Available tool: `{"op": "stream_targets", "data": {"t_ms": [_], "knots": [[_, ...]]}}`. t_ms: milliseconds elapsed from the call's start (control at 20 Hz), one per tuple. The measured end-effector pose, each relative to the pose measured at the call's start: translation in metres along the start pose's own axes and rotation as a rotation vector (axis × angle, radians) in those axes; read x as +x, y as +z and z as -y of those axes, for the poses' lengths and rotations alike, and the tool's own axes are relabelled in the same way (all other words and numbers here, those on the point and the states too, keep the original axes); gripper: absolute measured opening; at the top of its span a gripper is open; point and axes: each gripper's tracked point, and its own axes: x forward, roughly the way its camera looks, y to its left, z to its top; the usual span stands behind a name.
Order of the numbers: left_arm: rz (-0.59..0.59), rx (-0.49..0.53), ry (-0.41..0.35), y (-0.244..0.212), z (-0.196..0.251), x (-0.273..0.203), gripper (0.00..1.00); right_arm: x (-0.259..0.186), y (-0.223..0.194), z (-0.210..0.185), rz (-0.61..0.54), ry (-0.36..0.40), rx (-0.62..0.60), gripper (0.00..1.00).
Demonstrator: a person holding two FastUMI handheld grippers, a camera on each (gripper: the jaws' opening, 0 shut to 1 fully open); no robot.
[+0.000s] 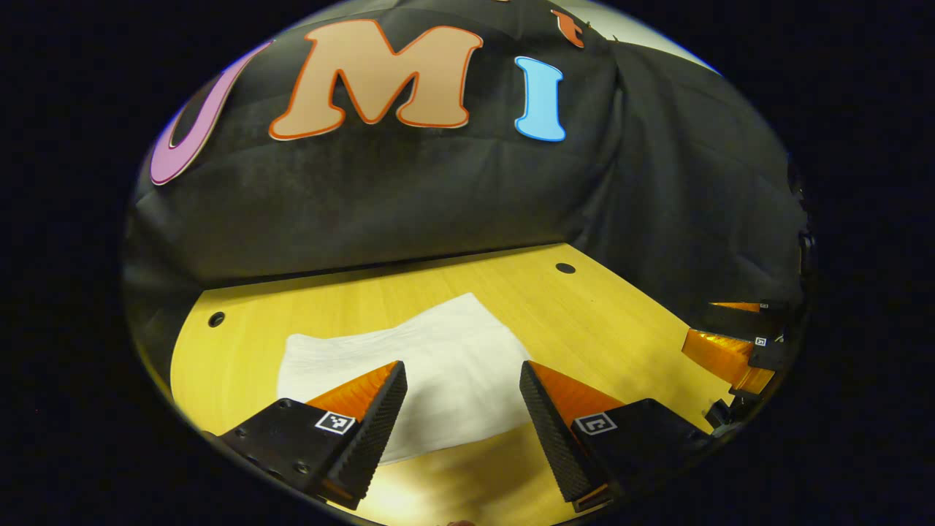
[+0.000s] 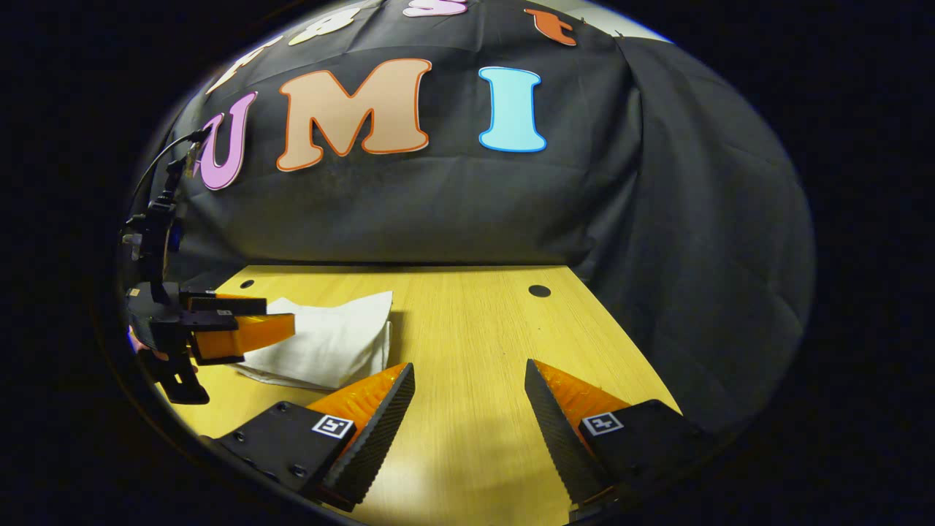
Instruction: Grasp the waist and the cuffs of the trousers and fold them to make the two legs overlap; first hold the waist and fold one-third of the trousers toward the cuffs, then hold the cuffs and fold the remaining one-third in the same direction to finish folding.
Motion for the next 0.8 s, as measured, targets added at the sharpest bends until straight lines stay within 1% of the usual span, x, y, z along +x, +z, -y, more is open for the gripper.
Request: {"op": "stream_targets", "data": {"t_ms": [150,200,250,350,450,600,800], "knots": [[0.027,-0.032,0.056,0.001,-0.027,-0.032,0.93,-0.009,0.013,-0.020,0.037,0.036,0.025,0.97],[0.036,-0.042,0.073,0.002,-0.036,-0.043,0.95,-0.012,0.017,-0.025,0.051,0.045,0.035,0.97],[0.043,-0.047,0.091,0.000,-0.046,-0.053,0.93,-0.017,0.023,-0.030,0.066,0.055,0.049,0.97],[0.053,-0.061,0.120,-0.003,-0.059,-0.069,0.94,-0.026,0.030,-0.040,0.093,0.075,0.077,0.98],[0.054,-0.084,0.119,-0.007,-0.063,-0.082,0.94,-0.032,0.034,-0.045,0.108,0.076,0.090,0.98],[0.050,-0.111,0.118,-0.016,-0.070,-0.094,0.95,-0.040,0.034,-0.042,0.117,0.044,0.080,0.98],[0.036,-0.109,0.100,-0.021,-0.073,-0.101,0.95,-0.051,0.036,-0.041,0.122,0.012,0.087,0.99]]}}
